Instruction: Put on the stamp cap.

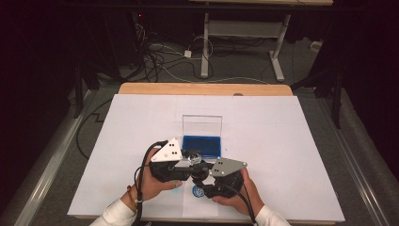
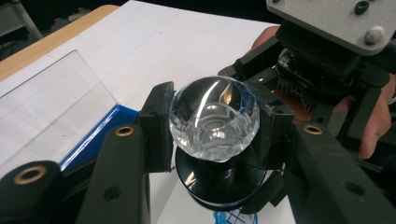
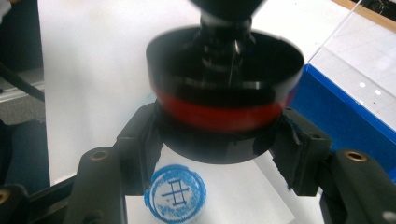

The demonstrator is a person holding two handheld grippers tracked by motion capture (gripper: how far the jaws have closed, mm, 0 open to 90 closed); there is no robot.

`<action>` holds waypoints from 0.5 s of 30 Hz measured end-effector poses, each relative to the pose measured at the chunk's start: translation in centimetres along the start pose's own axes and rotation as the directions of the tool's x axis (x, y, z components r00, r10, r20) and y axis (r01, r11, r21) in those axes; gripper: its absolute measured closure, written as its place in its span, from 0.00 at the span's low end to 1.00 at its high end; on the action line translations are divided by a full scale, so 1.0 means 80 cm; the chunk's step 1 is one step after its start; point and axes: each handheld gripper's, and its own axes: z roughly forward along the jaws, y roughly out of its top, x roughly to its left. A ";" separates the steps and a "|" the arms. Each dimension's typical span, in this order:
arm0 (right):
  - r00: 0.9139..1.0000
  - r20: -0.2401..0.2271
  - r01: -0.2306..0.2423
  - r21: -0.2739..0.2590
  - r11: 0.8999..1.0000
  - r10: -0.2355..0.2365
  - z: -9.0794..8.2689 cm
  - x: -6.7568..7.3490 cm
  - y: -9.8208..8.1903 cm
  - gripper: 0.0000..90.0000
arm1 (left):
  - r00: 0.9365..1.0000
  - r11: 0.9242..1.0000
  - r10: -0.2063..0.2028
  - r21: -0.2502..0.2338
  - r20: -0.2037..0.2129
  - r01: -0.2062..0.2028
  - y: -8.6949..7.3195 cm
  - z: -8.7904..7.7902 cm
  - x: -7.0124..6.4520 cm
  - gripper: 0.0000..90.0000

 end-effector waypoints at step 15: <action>0.998 -0.028 -0.056 -0.034 0.998 0.055 -0.001 -0.004 0.000 0.43 | 1.000 1.000 0.006 0.002 -0.012 -0.006 -0.003 0.002 0.001 0.61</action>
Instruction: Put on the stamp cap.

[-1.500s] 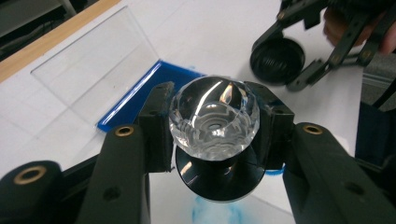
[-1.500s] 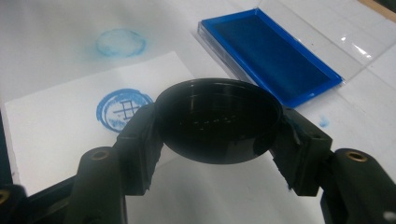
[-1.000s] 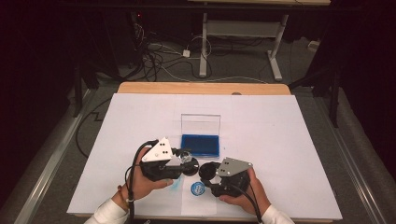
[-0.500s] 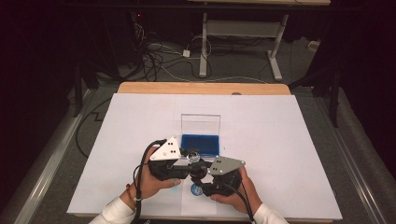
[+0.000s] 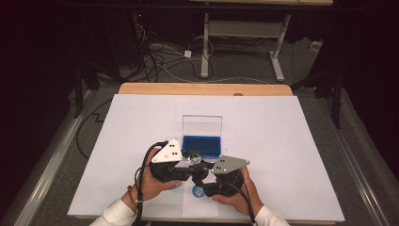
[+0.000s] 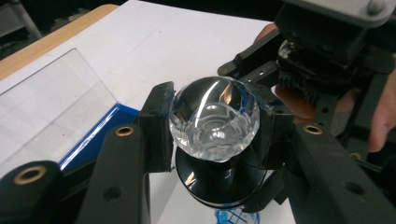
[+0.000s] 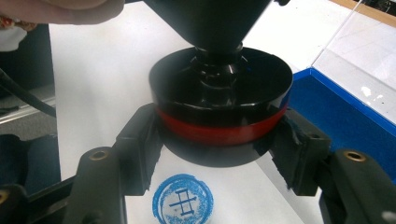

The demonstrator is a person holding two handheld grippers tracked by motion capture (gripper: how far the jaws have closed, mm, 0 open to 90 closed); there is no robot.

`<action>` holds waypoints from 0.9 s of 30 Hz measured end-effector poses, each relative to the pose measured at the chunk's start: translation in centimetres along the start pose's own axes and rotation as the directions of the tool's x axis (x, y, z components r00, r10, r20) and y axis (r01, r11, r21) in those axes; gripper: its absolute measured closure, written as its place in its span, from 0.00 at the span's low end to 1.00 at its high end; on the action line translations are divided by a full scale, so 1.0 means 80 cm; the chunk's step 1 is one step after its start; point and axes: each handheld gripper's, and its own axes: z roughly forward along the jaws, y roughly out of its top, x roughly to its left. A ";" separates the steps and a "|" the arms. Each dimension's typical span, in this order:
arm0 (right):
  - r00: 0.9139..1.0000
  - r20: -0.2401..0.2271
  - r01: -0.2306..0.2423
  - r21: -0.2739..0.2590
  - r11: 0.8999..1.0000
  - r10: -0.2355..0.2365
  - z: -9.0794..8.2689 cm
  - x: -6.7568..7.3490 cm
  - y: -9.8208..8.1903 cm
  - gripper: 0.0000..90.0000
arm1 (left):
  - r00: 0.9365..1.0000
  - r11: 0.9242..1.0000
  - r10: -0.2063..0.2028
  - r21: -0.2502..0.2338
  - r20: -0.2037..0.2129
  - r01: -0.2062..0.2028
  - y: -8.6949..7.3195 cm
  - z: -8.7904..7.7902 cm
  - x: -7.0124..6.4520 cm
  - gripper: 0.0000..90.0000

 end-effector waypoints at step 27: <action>1.000 0.016 -0.011 -0.013 1.000 0.011 -0.006 0.005 0.000 0.43 | 0.995 0.994 -0.083 -0.065 0.052 0.087 -0.015 0.002 0.009 0.61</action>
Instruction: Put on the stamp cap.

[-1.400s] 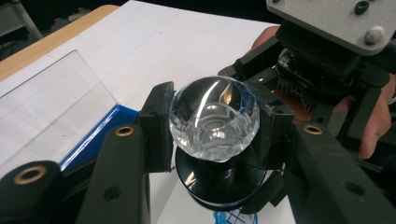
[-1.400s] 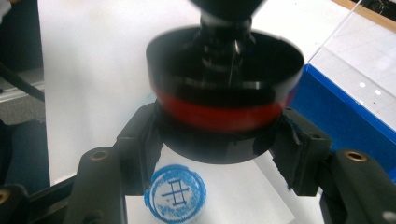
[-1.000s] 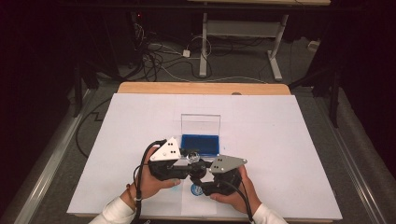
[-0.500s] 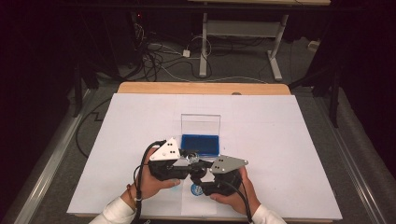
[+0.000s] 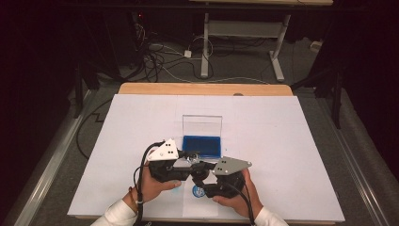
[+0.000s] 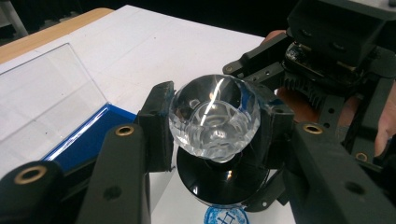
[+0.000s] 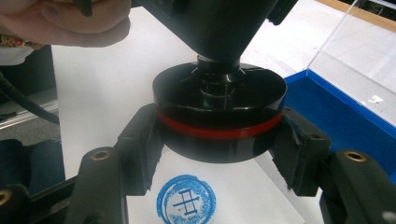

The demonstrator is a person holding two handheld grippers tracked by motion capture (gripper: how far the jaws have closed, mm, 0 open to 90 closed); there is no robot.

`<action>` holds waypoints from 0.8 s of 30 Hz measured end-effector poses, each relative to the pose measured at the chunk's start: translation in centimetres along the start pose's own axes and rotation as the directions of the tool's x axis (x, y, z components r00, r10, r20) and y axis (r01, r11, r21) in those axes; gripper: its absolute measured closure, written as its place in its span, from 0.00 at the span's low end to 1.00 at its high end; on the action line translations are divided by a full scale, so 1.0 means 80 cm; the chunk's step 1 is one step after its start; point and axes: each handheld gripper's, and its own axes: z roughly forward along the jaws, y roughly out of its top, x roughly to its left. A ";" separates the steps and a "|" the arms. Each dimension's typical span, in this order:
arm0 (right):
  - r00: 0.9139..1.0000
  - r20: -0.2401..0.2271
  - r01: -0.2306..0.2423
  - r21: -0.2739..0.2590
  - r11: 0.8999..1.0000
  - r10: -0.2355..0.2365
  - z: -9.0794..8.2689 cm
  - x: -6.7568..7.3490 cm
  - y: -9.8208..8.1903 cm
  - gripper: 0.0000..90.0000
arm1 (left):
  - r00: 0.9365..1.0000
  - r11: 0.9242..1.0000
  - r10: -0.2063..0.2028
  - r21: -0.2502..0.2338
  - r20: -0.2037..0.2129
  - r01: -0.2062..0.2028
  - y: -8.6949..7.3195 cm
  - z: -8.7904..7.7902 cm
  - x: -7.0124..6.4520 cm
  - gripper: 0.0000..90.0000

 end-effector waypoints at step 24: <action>1.000 0.009 0.010 -0.005 1.000 -0.010 -0.012 -0.003 0.005 0.44 | 0.984 0.987 -0.146 -0.054 0.104 0.153 -0.010 0.000 0.020 0.61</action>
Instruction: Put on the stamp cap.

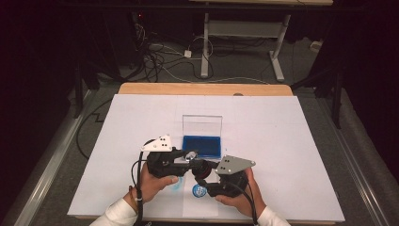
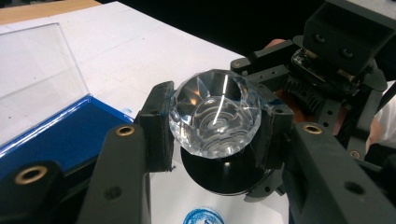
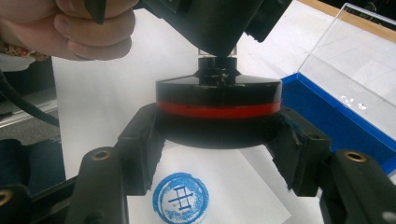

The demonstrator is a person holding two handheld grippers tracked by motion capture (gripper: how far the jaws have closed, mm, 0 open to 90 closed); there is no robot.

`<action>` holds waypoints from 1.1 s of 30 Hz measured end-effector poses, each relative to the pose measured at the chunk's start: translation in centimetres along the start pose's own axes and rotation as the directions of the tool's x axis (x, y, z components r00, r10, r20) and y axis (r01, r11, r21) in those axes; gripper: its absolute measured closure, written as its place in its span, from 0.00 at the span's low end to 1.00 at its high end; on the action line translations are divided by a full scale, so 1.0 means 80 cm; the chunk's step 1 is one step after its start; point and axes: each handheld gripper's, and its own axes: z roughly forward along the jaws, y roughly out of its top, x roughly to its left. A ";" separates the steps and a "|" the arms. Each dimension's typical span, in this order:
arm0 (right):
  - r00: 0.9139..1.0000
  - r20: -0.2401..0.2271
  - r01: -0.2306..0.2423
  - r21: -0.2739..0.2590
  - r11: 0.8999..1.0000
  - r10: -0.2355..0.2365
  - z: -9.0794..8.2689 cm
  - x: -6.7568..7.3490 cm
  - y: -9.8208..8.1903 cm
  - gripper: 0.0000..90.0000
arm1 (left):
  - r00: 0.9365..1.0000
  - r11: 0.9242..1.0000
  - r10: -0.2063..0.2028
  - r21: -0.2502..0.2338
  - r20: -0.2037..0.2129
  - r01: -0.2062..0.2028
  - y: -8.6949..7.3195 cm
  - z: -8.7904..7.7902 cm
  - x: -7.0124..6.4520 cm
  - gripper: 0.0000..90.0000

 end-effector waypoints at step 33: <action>0.997 0.039 0.063 -0.002 0.998 -0.063 0.007 -0.002 -0.010 0.42 | 0.971 0.979 0.185 0.111 -0.151 -0.169 0.019 -0.007 -0.028 0.61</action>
